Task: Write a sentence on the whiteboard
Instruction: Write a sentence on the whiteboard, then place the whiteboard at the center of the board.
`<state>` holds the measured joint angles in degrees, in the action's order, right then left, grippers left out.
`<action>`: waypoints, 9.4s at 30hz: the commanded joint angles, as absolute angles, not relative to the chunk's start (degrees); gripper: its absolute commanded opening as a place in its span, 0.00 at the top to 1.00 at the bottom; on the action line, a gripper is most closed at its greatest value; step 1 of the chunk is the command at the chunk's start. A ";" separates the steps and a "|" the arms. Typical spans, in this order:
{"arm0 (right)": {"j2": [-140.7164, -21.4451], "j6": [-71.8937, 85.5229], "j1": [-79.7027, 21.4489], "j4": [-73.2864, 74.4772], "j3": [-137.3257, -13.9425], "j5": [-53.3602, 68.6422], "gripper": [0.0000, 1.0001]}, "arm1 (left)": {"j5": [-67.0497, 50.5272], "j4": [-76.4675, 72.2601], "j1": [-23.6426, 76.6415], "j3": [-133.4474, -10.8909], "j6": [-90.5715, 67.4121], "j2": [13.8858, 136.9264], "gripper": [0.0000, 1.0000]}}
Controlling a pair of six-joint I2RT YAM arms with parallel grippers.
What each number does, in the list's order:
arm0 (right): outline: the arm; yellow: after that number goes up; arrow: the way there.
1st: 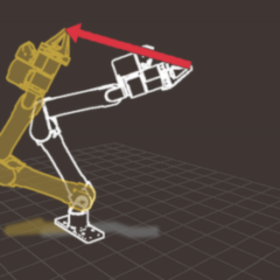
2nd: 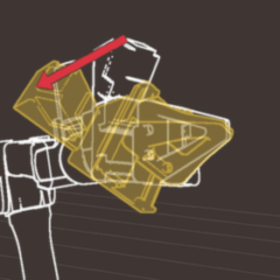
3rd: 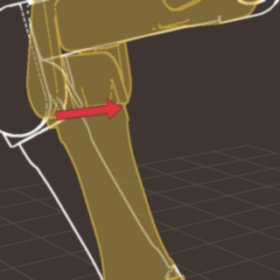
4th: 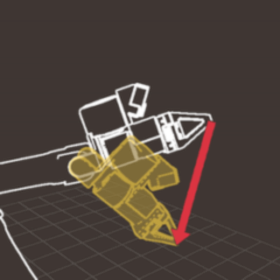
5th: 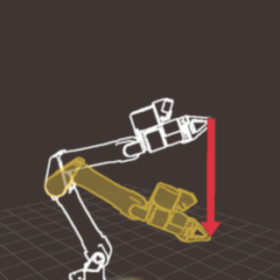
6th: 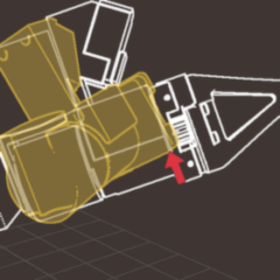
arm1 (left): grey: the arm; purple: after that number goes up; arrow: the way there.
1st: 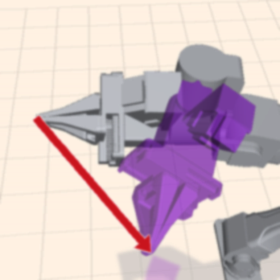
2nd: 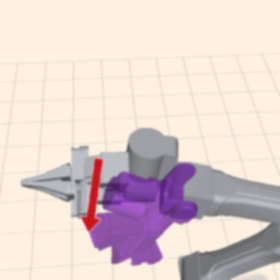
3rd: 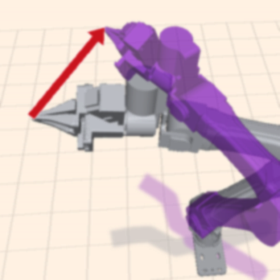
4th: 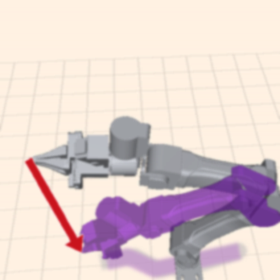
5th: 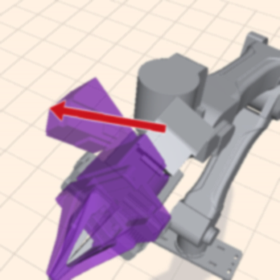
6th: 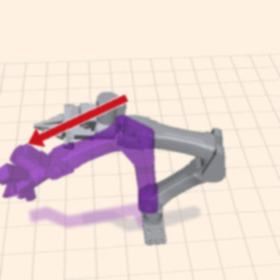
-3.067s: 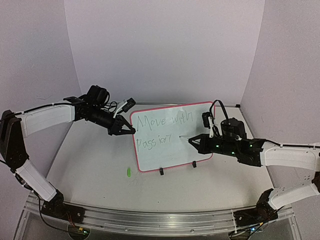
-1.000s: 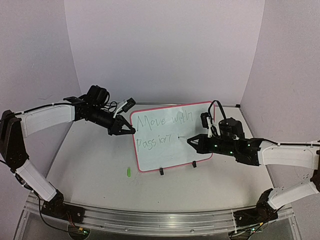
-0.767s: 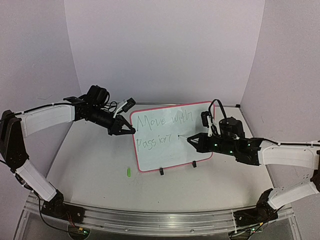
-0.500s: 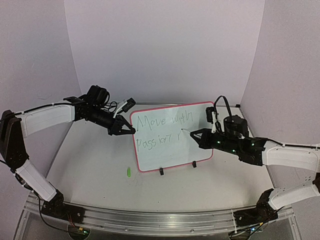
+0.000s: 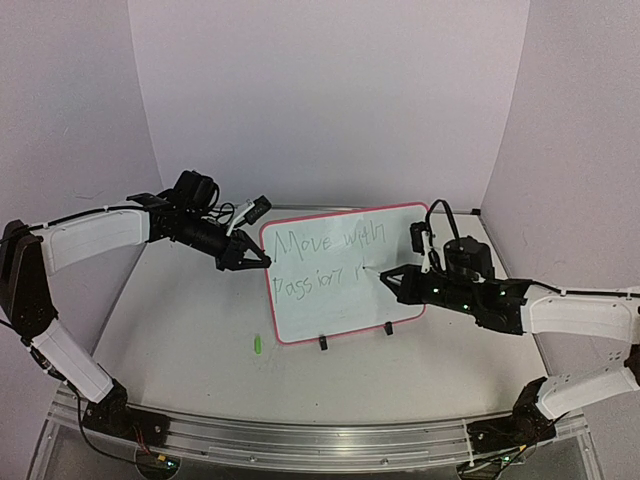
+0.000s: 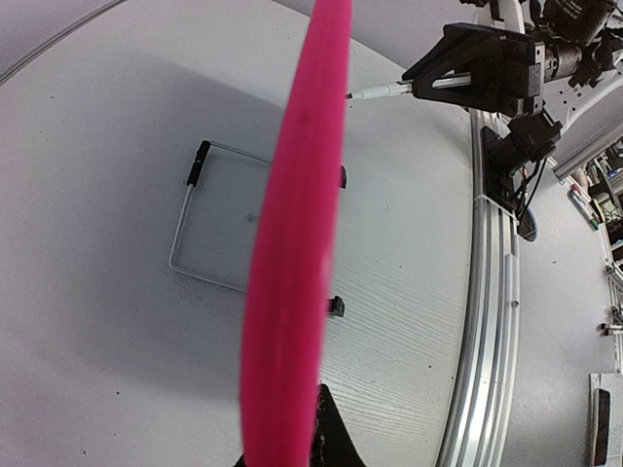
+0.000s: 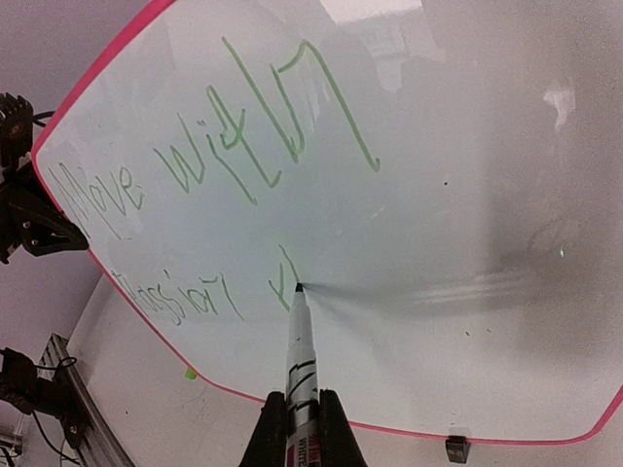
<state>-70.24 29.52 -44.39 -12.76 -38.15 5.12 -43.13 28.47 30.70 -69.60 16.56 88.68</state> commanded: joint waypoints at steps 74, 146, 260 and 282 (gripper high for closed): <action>-67.40 29.01 -43.07 -9.29 -38.58 1.98 1.00 | -38.76 29.82 31.23 -69.27 18.65 89.23 1.00; -67.60 29.26 -43.09 -5.45 -38.56 -0.94 1.00 | -38.94 29.84 31.25 -69.36 18.66 89.74 1.00; -65.30 27.50 -43.07 -1.49 -39.20 -5.83 1.00 | -39.02 29.92 31.24 -69.35 18.66 89.83 1.00; -52.81 27.11 -43.09 4.79 -36.62 -5.71 1.00 | -38.26 29.63 31.25 -69.90 16.62 90.10 0.97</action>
<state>-54.59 27.90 -43.38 3.11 -37.36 -4.15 -43.13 28.49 30.76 -69.60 16.41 88.68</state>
